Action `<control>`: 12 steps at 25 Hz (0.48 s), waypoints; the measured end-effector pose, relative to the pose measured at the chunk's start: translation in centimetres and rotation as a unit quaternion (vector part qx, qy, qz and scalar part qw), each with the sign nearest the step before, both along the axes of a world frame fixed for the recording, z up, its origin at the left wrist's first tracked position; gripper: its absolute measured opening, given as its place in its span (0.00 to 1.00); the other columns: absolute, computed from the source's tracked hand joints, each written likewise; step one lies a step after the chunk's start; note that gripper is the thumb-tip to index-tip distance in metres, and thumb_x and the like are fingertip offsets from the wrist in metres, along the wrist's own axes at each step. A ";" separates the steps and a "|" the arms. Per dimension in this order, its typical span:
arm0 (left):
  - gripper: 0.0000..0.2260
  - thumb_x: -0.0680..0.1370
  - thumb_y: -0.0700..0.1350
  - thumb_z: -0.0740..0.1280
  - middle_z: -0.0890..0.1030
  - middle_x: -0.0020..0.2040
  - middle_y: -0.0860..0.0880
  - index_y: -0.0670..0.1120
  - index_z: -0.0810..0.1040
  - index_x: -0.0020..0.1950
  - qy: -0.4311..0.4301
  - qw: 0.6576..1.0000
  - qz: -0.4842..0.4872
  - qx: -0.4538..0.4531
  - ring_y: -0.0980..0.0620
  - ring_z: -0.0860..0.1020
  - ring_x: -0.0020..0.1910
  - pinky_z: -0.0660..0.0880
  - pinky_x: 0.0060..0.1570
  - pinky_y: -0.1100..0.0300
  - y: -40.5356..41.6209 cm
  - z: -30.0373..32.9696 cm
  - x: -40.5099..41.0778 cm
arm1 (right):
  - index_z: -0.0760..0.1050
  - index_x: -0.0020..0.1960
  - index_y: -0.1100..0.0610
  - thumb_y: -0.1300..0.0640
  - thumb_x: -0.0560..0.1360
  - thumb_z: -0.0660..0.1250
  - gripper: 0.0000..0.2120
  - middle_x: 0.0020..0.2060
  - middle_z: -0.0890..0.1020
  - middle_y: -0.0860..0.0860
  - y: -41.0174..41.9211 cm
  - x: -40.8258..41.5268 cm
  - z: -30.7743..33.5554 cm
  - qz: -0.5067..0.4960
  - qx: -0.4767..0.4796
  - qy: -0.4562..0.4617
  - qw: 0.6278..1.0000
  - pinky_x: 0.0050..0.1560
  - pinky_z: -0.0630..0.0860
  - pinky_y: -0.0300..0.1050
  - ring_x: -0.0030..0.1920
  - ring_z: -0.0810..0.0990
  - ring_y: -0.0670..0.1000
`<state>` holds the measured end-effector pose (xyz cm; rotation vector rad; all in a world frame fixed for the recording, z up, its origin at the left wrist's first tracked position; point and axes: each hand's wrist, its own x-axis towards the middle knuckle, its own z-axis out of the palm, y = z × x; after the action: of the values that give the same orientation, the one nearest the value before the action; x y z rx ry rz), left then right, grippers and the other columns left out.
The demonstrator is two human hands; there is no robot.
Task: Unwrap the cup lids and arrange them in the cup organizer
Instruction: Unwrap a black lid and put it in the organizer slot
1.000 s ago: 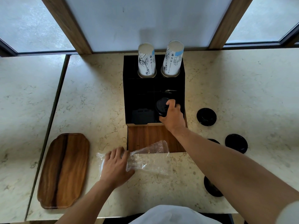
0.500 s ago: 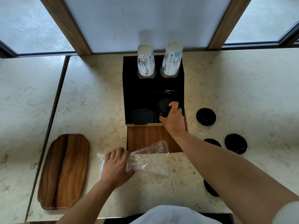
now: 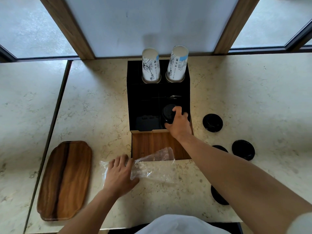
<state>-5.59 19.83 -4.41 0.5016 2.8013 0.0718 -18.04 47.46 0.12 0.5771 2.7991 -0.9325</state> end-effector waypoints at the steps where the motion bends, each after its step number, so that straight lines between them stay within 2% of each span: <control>1: 0.34 0.66 0.68 0.66 0.74 0.60 0.45 0.49 0.76 0.65 0.001 1.000 0.000 0.001 0.42 0.73 0.59 0.69 0.62 0.45 0.0 0.0 0.0 | 0.61 0.69 0.49 0.56 0.73 0.75 0.32 0.62 0.70 0.61 0.2 0.1 0.1 0.005 -0.005 0.003 1.000 0.32 0.67 0.36 0.40 0.74 0.52; 5: 0.33 0.66 0.67 0.65 0.74 0.60 0.45 0.49 0.76 0.65 0.008 1.000 0.000 0.003 0.42 0.73 0.58 0.69 0.62 0.45 0.0 0.1 0.0 | 0.59 0.75 0.48 0.59 0.73 0.74 0.37 0.68 0.69 0.61 0.9 1.3 0.8 0.013 -0.020 0.030 0.999 0.42 0.73 0.39 0.48 0.76 0.53; 7: 0.33 0.66 0.67 0.64 0.74 0.60 0.45 0.49 0.76 0.65 0.007 1.000 -0.001 0.001 0.42 0.73 0.58 0.70 0.62 0.45 0.1 0.2 0.0 | 0.61 0.74 0.51 0.58 0.75 0.72 0.33 0.70 0.68 0.58 1.2 2.4 0.8 0.008 -0.024 0.059 0.998 0.45 0.73 0.35 0.53 0.79 0.53; 9: 0.33 0.67 0.67 0.65 0.74 0.61 0.45 0.49 0.76 0.65 0.004 1.000 -0.003 -0.002 0.42 0.73 0.59 0.70 0.63 0.45 0.1 0.3 0.1 | 0.66 0.70 0.53 0.57 0.77 0.69 0.24 0.66 0.71 0.53 1.4 3.8 0.7 -0.018 -0.020 0.100 0.995 0.40 0.71 0.29 0.49 0.79 0.47; 12: 0.33 0.67 0.67 0.66 0.74 0.63 0.45 0.49 0.74 0.67 -0.002 1.000 -0.002 -0.006 0.41 0.73 0.61 0.68 0.65 0.45 0.1 0.5 0.2 | 0.73 0.61 0.53 0.58 0.79 0.67 0.11 0.49 0.79 0.47 1.9 6.4 0.1 -0.044 -0.057 0.122 0.990 0.37 0.74 0.32 0.40 0.78 0.41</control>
<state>-5.35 19.97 -3.90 0.5052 2.7949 0.0560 -11.61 49.41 0.26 0.6139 2.9249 -1.2506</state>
